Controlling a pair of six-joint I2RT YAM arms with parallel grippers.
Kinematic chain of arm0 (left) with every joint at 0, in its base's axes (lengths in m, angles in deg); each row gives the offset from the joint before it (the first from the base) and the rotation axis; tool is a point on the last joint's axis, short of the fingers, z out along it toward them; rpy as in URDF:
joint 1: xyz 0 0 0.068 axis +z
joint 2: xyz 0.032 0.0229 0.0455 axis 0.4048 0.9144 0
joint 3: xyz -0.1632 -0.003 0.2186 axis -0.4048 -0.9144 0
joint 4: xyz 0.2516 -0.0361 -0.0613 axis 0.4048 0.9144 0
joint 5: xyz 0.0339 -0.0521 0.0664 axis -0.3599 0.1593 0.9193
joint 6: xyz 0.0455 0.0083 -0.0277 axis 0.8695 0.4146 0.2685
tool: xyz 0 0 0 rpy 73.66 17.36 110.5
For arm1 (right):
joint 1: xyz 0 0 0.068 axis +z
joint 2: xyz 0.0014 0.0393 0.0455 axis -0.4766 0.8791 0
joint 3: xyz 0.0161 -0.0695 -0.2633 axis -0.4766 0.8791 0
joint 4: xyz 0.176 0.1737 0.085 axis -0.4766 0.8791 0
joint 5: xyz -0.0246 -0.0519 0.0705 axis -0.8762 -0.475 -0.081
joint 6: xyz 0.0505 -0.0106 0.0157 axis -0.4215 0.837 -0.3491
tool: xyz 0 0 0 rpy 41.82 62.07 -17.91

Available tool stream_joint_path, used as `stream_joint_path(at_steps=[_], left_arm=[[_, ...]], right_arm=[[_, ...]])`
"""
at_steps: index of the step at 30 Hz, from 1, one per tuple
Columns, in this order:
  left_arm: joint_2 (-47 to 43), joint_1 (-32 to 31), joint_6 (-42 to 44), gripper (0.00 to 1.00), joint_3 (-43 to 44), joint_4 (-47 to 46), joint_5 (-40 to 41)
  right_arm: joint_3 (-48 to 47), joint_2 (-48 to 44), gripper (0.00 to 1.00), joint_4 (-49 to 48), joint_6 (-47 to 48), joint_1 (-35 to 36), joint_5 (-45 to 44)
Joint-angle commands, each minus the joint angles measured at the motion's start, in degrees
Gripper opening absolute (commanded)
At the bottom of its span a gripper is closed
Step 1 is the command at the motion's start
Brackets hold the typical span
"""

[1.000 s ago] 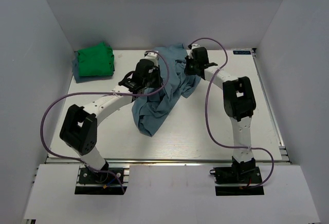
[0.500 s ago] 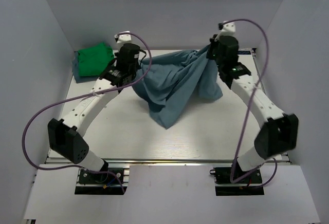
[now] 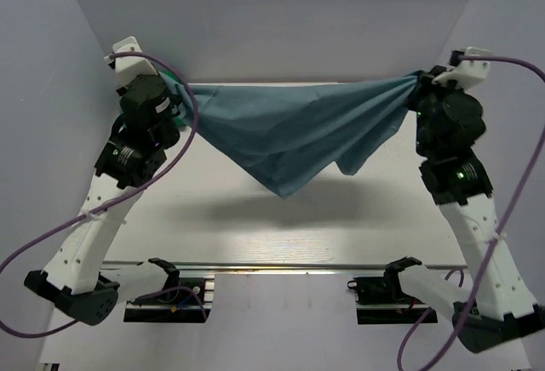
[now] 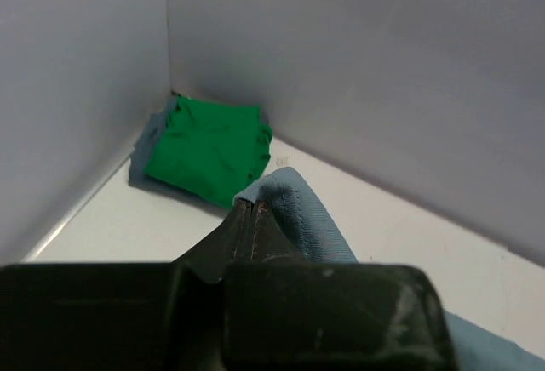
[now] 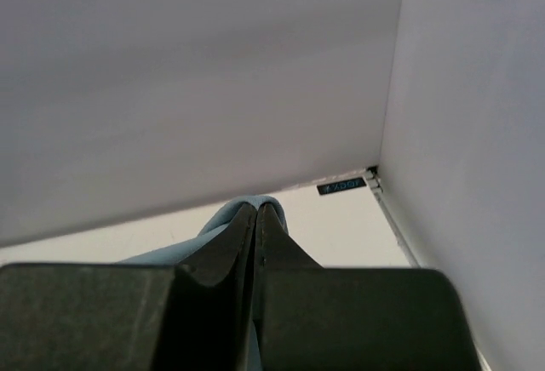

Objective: Fold and stack the t-shirts
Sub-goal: Flatten out the tshirt

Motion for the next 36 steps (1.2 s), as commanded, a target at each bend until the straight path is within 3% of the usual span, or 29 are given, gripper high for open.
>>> stream_joint_path(at_steps=[1, 11, 21, 28, 31, 36], left_arm=[[-2.9, 0.5, 5.3, 0.0, 2.7, -2.6, 4.6], [-4.9, 0.5, 8.2, 0.0, 2.7, -4.4, 6.4], [3.5, 0.5, 5.8, 0.0, -3.3, -6.5, 3.9], [20.0, 3.1, -0.1, 0.0, -5.9, -8.7, -2.3], [30.4, 5.1, -0.6, 0.0, -3.2, -10.6, -4.4], [47.0, 7.3, -2.0, 0.0, 9.4, -7.6, -9.7]], right_arm=[[-3.1, -5.5, 0.0, -1.6, 3.2, -0.4, -1.6], [-3.7, -10.0, 0.0, 1.0, 5.0, -0.1, 4.2], [4.5, -4.4, 0.0, 1.0, -0.2, -0.2, 8.4], [9.3, 10.1, 0.0, -1.8, -3.5, -0.4, 4.3], [7.9, 18.7, 0.0, -2.2, -4.0, -1.1, 4.8], [1.8, 32.5, 0.0, -2.3, -3.5, -2.7, 7.8]])
